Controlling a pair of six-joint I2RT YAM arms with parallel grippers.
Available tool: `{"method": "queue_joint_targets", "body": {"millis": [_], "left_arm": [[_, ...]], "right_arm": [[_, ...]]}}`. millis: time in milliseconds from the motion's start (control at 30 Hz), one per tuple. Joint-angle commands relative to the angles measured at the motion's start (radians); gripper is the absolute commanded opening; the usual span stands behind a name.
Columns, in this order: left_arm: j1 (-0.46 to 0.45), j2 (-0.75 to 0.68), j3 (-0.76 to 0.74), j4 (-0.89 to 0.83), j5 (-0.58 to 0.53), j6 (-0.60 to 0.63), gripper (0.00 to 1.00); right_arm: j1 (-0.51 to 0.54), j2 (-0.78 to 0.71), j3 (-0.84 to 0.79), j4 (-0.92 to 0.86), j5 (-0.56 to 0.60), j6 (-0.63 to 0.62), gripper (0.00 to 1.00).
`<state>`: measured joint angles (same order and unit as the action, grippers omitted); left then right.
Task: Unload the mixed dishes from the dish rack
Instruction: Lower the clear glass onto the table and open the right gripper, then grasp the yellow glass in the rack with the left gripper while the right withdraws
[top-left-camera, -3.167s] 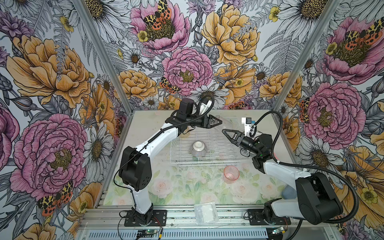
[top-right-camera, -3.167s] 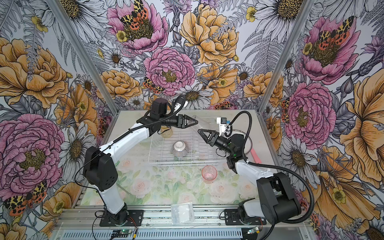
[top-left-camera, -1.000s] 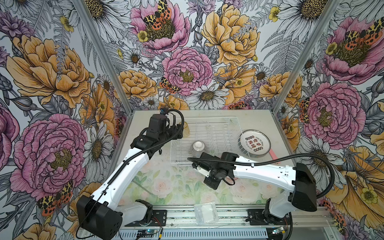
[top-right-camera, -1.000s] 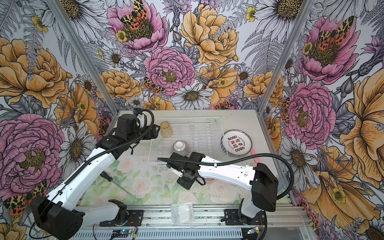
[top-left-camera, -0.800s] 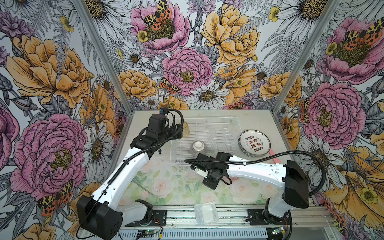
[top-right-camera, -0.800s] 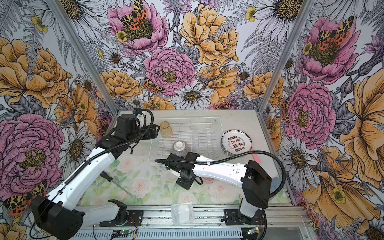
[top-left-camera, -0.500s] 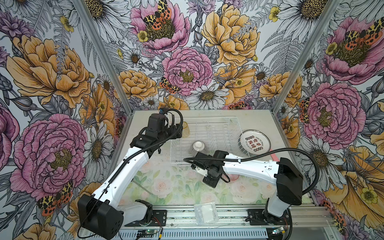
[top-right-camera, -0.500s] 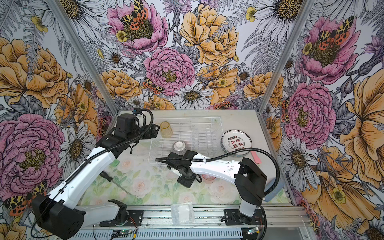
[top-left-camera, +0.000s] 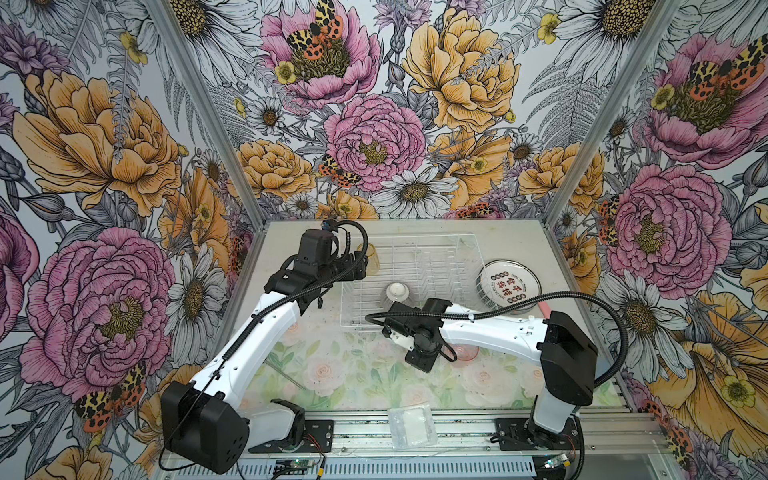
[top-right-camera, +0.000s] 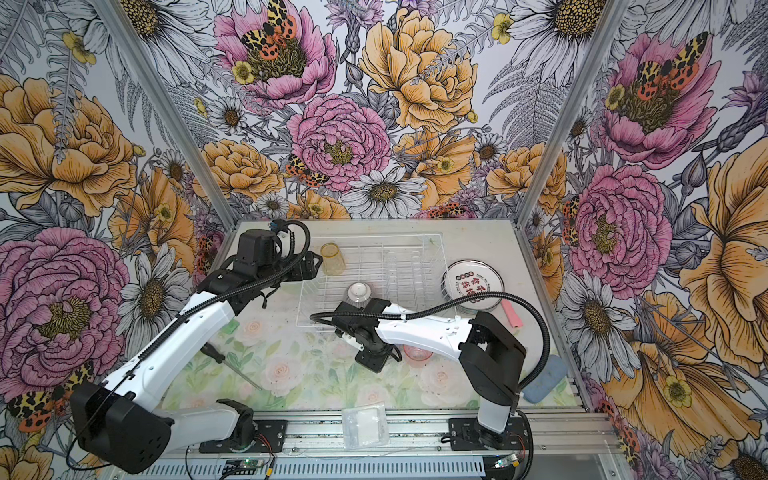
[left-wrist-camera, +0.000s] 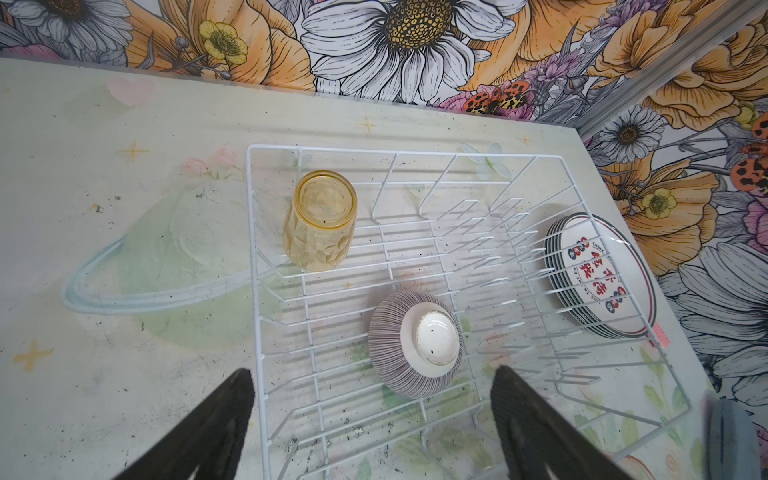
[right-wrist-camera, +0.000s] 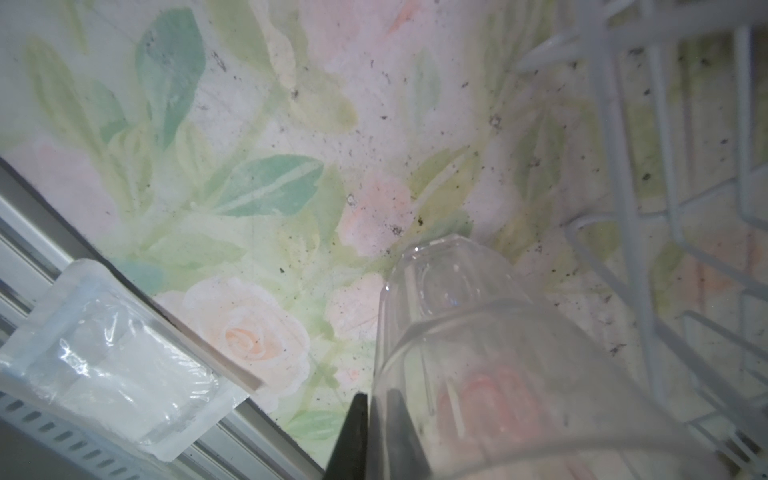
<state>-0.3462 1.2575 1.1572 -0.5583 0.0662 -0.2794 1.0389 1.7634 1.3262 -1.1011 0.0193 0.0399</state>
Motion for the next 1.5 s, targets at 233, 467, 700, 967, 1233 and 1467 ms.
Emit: {"method": "queue_joint_targets", "body": {"millis": [233, 467, 700, 967, 1233, 1467], "left_arm": [[0.013, 0.013, -0.010, 0.031, 0.029, 0.021, 0.91], [0.004, 0.039, -0.005, 0.027, 0.033, 0.028, 0.91], [-0.045, 0.111, 0.045, -0.021, -0.054, 0.069, 0.98], [-0.046, 0.312, 0.194, -0.061, -0.100, 0.155, 0.99], [-0.020, 0.603, 0.425, -0.137, -0.090, 0.203, 0.99], [-0.017, 0.760, 0.587, -0.206, -0.130, 0.228, 0.99]], "right_arm": [[-0.010, 0.010, 0.032, -0.002, 0.048, -0.012, 0.25], [-0.019, -0.067, 0.039, -0.001, 0.060, -0.007, 0.44], [-0.059, -0.210, 0.038, 0.029, -0.025, -0.013, 0.52], [-0.197, -0.389, 0.006, 0.132, -0.066, 0.039, 0.56], [-0.324, -0.513, -0.083, 0.202, -0.045, 0.078, 0.58], [-0.369, -0.567, -0.128, 0.225, -0.046, 0.083, 0.59]]}}
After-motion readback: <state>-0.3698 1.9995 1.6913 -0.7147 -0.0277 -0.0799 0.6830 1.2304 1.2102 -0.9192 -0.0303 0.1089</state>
